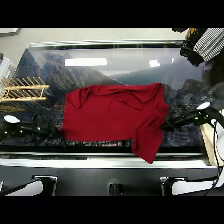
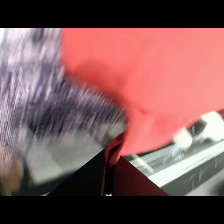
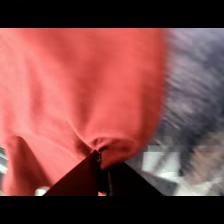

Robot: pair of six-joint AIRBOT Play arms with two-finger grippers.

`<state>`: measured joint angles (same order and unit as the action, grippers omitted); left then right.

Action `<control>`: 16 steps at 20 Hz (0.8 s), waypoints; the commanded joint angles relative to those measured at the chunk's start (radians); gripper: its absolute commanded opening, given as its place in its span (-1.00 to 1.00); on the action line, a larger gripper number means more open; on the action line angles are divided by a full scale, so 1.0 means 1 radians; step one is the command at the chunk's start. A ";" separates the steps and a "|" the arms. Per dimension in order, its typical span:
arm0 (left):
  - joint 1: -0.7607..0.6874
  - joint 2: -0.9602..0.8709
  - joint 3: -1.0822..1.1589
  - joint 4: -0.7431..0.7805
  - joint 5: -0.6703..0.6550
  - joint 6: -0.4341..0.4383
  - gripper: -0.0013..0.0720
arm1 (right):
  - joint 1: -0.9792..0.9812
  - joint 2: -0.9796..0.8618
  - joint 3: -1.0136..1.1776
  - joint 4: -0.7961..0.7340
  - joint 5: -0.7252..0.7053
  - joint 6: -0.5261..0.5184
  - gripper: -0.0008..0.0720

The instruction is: Fold the clothes and pants, and hang the long-sleeved shirts on hangers.

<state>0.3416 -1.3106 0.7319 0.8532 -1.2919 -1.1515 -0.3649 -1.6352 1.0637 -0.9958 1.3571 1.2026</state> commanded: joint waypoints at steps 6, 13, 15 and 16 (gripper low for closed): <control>-0.012 0.251 0.771 -0.042 0.335 0.027 -0.91 | 0.044 0.373 0.647 -0.052 -0.124 -0.009 -0.88; -0.012 0.517 1.103 -0.038 0.500 0.026 -0.91 | 0.044 0.808 0.961 -0.230 -0.327 0.122 -0.88; -0.012 0.580 1.103 -0.037 0.517 0.026 -0.91 | 0.044 0.894 0.961 -0.303 -0.303 0.187 -0.88; -0.012 0.603 1.103 -0.038 0.520 0.026 -0.91 | 0.044 0.925 0.961 -0.332 -0.294 0.203 -0.88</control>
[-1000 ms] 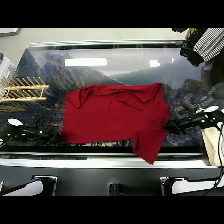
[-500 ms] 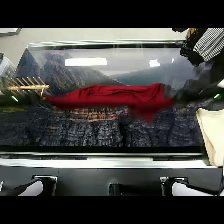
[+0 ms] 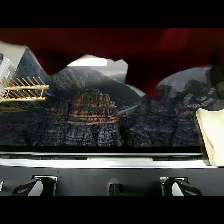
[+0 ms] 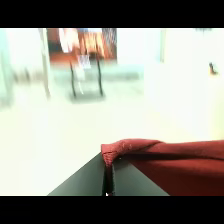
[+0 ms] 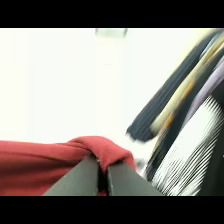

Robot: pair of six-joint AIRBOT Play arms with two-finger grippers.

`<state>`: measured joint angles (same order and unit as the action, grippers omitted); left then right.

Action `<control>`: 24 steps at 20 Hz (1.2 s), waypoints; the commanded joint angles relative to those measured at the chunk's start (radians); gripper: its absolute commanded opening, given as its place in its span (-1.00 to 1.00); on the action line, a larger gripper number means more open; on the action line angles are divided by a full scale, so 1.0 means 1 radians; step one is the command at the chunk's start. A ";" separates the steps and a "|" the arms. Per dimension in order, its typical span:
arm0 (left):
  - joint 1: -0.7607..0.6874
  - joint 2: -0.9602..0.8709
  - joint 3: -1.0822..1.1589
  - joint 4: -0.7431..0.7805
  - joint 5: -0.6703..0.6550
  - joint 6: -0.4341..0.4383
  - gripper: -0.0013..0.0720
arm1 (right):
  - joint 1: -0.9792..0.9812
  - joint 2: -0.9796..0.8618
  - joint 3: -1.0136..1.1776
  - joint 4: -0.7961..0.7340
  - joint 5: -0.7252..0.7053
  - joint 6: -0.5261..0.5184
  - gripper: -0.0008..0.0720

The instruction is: Fold the clothes and pants, and hang the long-sleeved shirts on hangers.

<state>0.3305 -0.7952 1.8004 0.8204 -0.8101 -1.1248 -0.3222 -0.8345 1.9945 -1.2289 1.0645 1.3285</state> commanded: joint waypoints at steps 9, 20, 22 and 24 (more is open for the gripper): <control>-0.033 0.032 -0.003 0.025 -0.202 -0.179 -0.91 | 0.001 0.036 0.027 -0.129 0.444 0.153 -0.88; -0.170 -0.674 -0.539 0.096 -0.197 -0.102 -0.91 | 0.285 -0.798 -0.401 -0.053 0.328 0.293 -0.88; -0.170 -0.779 -0.489 0.096 -0.146 -0.103 -0.91 | 0.289 -0.902 -0.399 0.012 0.146 0.335 -0.88; -0.170 -0.847 -0.426 0.096 -0.086 -0.105 -0.91 | 0.289 -0.950 -0.398 0.032 -0.068 0.332 -0.88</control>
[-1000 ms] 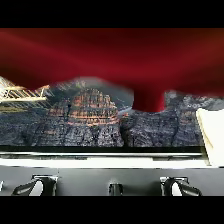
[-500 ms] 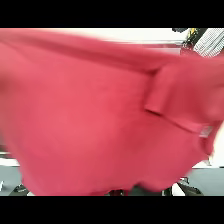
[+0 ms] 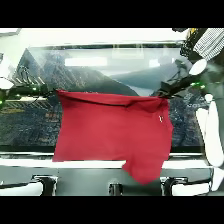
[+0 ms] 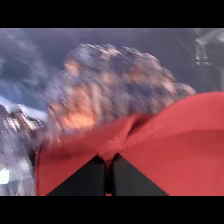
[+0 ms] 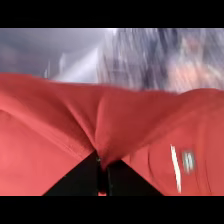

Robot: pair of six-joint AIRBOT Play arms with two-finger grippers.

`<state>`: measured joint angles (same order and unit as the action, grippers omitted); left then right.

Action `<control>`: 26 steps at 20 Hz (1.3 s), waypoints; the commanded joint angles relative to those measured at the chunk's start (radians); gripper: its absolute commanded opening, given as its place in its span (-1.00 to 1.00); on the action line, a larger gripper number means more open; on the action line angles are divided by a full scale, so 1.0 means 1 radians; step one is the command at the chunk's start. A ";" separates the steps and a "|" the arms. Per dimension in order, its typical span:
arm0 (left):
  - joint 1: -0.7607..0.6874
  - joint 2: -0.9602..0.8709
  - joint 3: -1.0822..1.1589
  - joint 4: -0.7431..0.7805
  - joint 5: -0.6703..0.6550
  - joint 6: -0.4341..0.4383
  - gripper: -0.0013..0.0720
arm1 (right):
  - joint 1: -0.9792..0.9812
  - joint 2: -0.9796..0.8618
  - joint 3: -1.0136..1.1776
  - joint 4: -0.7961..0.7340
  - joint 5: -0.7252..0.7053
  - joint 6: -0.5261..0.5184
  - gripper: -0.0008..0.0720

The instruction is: Fold the clothes and pants, and hang the long-sleeved shirts on hangers.

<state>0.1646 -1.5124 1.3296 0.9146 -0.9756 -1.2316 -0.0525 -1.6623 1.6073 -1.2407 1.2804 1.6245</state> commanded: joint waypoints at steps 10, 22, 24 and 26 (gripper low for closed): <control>-0.080 -0.248 0.179 0.002 0.324 0.001 -0.91 | 0.019 -0.199 -0.011 0.052 -0.647 0.048 -0.88; 0.003 -0.182 0.209 0.177 -0.375 0.001 -0.91 | -0.010 -0.093 0.069 -0.089 0.415 0.048 -0.88; 0.017 -0.183 0.162 0.216 -0.402 0.001 -0.91 | 0.005 -0.095 0.000 -0.106 0.401 0.078 -0.88; 0.031 -0.185 0.122 0.218 -0.431 0.017 -0.91 | 0.010 -0.095 -0.029 -0.110 0.381 0.080 -0.88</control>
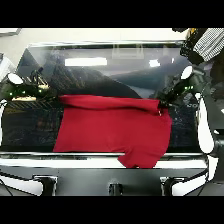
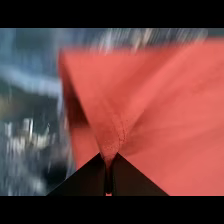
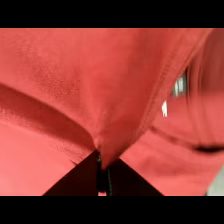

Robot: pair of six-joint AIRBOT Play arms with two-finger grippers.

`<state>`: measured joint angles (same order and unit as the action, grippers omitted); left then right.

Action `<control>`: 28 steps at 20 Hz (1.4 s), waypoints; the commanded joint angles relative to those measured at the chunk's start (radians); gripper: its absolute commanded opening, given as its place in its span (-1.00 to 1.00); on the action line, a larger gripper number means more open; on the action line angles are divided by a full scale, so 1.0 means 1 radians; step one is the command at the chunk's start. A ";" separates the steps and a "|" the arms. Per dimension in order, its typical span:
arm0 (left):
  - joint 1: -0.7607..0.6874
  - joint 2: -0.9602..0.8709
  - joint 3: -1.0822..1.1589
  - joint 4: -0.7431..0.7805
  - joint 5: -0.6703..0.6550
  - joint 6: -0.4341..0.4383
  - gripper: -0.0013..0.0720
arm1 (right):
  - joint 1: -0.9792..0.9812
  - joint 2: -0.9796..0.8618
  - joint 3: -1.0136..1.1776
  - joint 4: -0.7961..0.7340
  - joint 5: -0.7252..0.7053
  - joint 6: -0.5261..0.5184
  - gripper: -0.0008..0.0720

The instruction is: Fold the clothes and pants, and hang the long-sleeved shirts on hangers.

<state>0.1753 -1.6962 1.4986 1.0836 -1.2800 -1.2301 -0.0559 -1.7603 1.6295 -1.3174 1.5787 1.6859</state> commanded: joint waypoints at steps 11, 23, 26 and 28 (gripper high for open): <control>0.037 -0.063 -0.108 0.043 -0.237 0.045 -0.91 | 0.028 0.001 -0.080 -0.116 0.061 0.066 -0.87; 0.127 0.055 -0.073 0.044 -0.344 -0.030 0.75 | -0.110 0.078 -0.076 -0.102 0.262 -0.014 0.61; 0.191 0.186 -0.323 0.054 -0.319 -0.005 0.27 | -0.193 0.232 -0.247 -0.132 0.173 -0.020 0.98; 0.225 0.271 -0.565 0.050 -0.259 0.066 0.27 | -0.230 0.338 -0.426 -0.133 0.121 -0.043 0.98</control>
<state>0.3515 -1.5314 1.1702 1.1343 -1.5898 -1.2217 -0.2256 -1.5467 1.3781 -1.4410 1.7527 1.6741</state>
